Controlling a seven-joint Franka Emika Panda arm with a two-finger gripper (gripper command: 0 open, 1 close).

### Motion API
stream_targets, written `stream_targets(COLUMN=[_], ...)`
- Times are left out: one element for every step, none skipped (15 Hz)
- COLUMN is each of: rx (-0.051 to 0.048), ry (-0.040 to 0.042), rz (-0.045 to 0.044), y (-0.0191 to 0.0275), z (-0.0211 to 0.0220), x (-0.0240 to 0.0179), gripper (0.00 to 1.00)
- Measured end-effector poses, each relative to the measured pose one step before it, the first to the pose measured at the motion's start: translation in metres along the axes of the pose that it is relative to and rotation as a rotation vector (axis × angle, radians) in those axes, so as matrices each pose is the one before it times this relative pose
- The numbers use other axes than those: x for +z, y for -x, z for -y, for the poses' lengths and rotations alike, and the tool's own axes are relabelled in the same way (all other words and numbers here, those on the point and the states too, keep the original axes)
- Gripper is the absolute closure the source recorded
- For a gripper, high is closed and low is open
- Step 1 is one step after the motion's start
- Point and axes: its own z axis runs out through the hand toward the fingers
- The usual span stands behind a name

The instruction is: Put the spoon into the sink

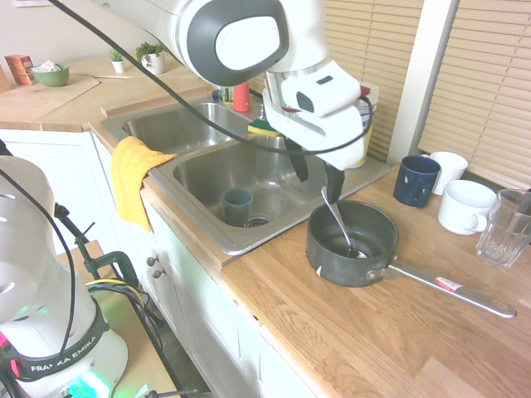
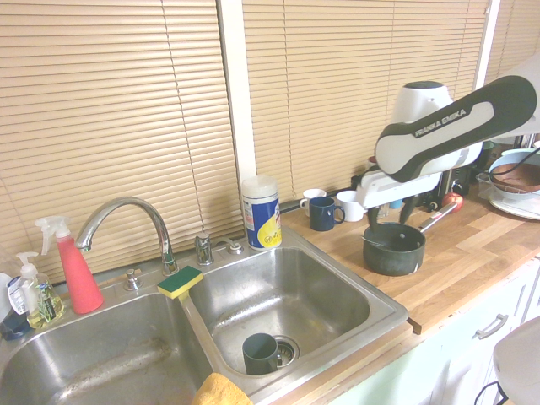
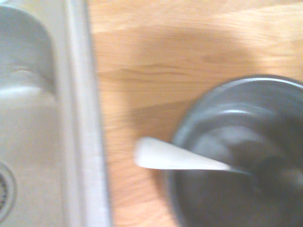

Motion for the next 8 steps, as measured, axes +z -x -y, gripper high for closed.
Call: stream_targets(rx=[-0.0033, -0.00787, -0.01337, -0.01907, -0.02124, -0.02124, -0.01642, -0.01586], ry=[0.00517, 0.00539, 0.00559, 0.00611, 0.00823, 0.00954, 0.0097, 0.00893], rz=[0.00213, 0.00399, 0.00735, 0.00508, 0.00577, 0.00467, 0.0009, -0.00138], y=[-0.00523, -0.00437, -0.00426, -0.00386, -0.00326, -0.00358, -0.0051, -0.00676], z=[-0.00797, -0.00741, -0.00701, -0.00493, -0.00279, 0.00067, 0.00329, 0.0051], x=[0.00065, 0.00081, 0.00156, 0.0026, 0.00378, 0.00368, 0.00275, 0.00349], gripper=[0.0, 0.0, 0.0, 0.0, 0.0, 0.0, 0.0, 0.0])
